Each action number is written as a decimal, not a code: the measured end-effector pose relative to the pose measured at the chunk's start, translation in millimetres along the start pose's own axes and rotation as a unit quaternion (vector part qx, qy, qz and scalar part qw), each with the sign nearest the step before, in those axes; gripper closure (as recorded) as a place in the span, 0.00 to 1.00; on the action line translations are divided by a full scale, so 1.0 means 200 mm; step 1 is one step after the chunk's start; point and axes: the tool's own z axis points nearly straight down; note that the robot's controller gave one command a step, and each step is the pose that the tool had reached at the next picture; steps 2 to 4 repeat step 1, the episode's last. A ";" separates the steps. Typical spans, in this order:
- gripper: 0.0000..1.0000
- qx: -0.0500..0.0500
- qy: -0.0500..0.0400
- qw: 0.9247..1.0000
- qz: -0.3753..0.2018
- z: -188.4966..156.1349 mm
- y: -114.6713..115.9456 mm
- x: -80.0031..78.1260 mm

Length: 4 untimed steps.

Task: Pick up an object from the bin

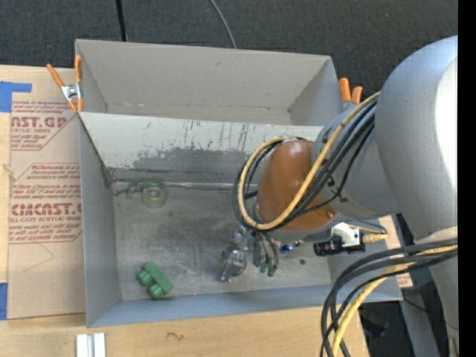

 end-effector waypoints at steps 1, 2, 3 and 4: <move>1.00 0.001 0.001 1.000 0.000 -0.05 0.00 0.00; 1.00 0.001 0.001 1.000 0.000 -0.05 0.00 0.00; 1.00 0.001 0.001 1.000 0.000 -0.05 0.00 0.00; 1.00 0.001 0.001 1.000 0.000 -0.05 0.00 0.00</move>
Offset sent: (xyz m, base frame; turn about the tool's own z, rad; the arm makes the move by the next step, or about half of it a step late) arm 0.0000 0.0000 0.0098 0.0000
